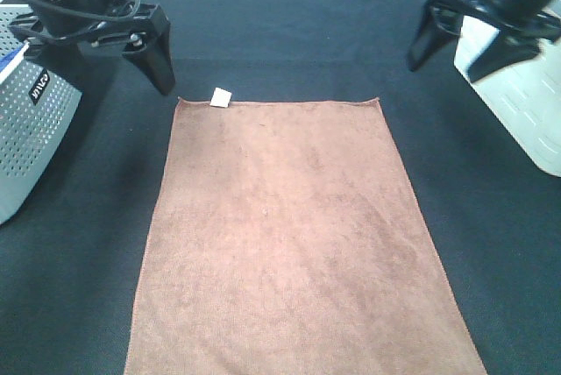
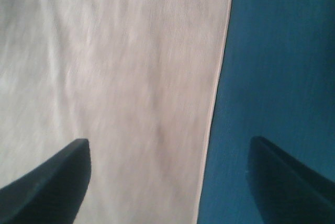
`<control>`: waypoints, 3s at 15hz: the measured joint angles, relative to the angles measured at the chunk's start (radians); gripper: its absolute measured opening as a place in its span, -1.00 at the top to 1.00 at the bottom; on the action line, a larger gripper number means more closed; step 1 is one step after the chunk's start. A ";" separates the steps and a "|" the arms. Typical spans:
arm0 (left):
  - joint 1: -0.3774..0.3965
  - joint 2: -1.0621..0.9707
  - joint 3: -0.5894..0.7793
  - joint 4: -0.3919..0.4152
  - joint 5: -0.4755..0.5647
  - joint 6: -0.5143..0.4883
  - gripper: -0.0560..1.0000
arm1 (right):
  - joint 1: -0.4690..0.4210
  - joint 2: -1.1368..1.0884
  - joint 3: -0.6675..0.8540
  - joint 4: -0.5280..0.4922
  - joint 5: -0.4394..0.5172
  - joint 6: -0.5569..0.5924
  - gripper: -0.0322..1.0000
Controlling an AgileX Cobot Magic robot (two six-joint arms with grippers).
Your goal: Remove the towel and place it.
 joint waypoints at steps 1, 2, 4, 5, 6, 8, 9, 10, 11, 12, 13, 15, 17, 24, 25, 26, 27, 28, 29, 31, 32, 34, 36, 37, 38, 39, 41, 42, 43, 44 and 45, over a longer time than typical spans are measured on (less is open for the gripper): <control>0.020 0.053 -0.055 0.001 0.000 0.001 -0.88 | 0.000 0.064 -0.077 0.000 0.002 -0.011 -0.56; 0.033 0.106 -0.103 0.001 0.000 0.001 -0.88 | 0.000 0.126 -0.148 0.000 0.014 -0.018 -0.56; 0.050 0.197 -0.200 0.007 0.000 0.001 -0.88 | 0.000 0.256 -0.293 0.000 0.038 -0.023 -0.56; 0.053 0.241 -0.245 0.009 -0.001 0.001 -0.88 | 0.000 0.309 -0.352 0.000 0.050 -0.023 -0.56; 0.054 0.294 -0.295 0.011 -0.003 0.002 -0.88 | 0.000 0.364 -0.411 -0.004 0.059 -0.023 -0.56; 0.054 0.396 -0.394 0.011 -0.009 0.002 -0.88 | 0.000 0.476 -0.509 -0.009 0.068 -0.023 -0.56; 0.054 0.444 -0.443 0.011 -0.015 0.002 -0.88 | 0.000 0.520 -0.549 -0.014 0.071 -0.023 -0.56; 0.054 0.494 -0.495 0.011 -0.019 0.002 -0.88 | 0.000 0.559 -0.590 -0.015 0.071 -0.024 -0.56; 0.054 0.542 -0.539 0.003 -0.020 0.008 -0.88 | 0.000 0.592 -0.621 -0.015 0.071 -0.024 -0.56; 0.054 0.582 -0.584 -0.010 -0.020 0.021 -0.88 | 0.000 0.623 -0.649 -0.015 0.071 -0.024 -0.56; 0.054 0.620 -0.618 -0.026 -0.021 0.029 -0.88 | 0.000 0.648 -0.669 -0.015 0.071 -0.024 -0.56; 0.054 0.683 -0.659 -0.033 -0.026 0.040 -0.88 | 0.000 0.683 -0.679 -0.016 0.054 -0.036 -0.56; 0.054 0.697 -0.678 -0.045 -0.039 0.045 -0.88 | 0.000 0.703 -0.680 -0.017 0.031 -0.047 -0.56; 0.054 0.704 -0.685 -0.062 -0.041 0.054 -0.80 | 0.003 0.718 -0.693 -0.022 0.026 -0.050 -0.54; 0.046 0.705 -0.685 -0.071 -0.041 0.054 -0.77 | 0.015 0.718 -0.693 -0.039 0.026 -0.050 -0.53; 0.031 0.705 -0.685 -0.077 -0.043 0.055 -0.75 | 0.031 0.718 -0.693 -0.050 0.022 -0.050 -0.53; 0.011 0.706 -0.685 -0.078 -0.049 0.056 -0.72 | 0.052 0.718 -0.693 -0.053 0.016 -0.051 -0.53; -0.007 0.707 -0.685 -0.083 -0.058 0.054 -0.67 | 0.075 0.718 -0.693 -0.053 0.011 -0.051 -0.53; -0.015 0.708 -0.685 -0.084 -0.071 0.046 -0.60 | 0.091 0.719 -0.693 -0.056 0.006 -0.051 -0.50; -0.016 0.711 -0.685 -0.086 -0.074 0.034 -0.46 | 0.101 0.719 -0.693 -0.062 0.003 -0.051 -0.45; -0.016 0.712 -0.685 -0.077 -0.074 0.032 -0.42 | 0.101 0.719 -0.693 -0.063 0.002 -0.051 -0.39; -0.016 0.713 -0.685 -0.047 -0.074 0.030 -0.10 | 0.101 0.721 -0.693 -0.094 -0.001 -0.051 -0.01; -0.016 0.715 -0.685 -0.005 -0.071 0.031 0.41 | 0.101 0.726 -0.693 -0.117 -0.005 -0.051 0.37; -0.016 0.716 -0.685 0.010 -0.070 0.036 0.67 | 0.101 0.727 -0.693 -0.122 -0.008 -0.051 0.51; -0.016 0.716 -0.685 0.022 -0.070 0.047 0.84 | 0.101 0.727 -0.693 -0.124 -0.012 -0.051 0.67; -0.017 0.716 -0.685 0.027 -0.069 0.050 0.87 | 0.101 0.727 -0.693 -0.124 -0.015 -0.051 0.83; -0.018 0.716 -0.685 0.033 -0.069 0.053 0.88 | 0.101 0.727 -0.693 -0.124 -0.018 -0.051 0.94; -0.018 0.716 -0.685 0.040 -0.069 0.053 0.88 | 0.101 0.727 -0.693 -0.125 -0.020 -0.051 0.94; -0.019 0.716 -0.687 0.055 -0.067 0.053 0.88 | 0.101 0.727 -0.693 -0.131 -0.024 -0.051 0.94; -0.023 0.717 -0.698 0.076 -0.061 0.054 0.88 | 0.101 0.725 -0.693 -0.143 -0.042 -0.051 0.94; -0.026 0.723 -0.721 0.100 -0.045 0.055 0.88 | 0.102 0.721 -0.692 -0.166 -0.076 -0.051 0.94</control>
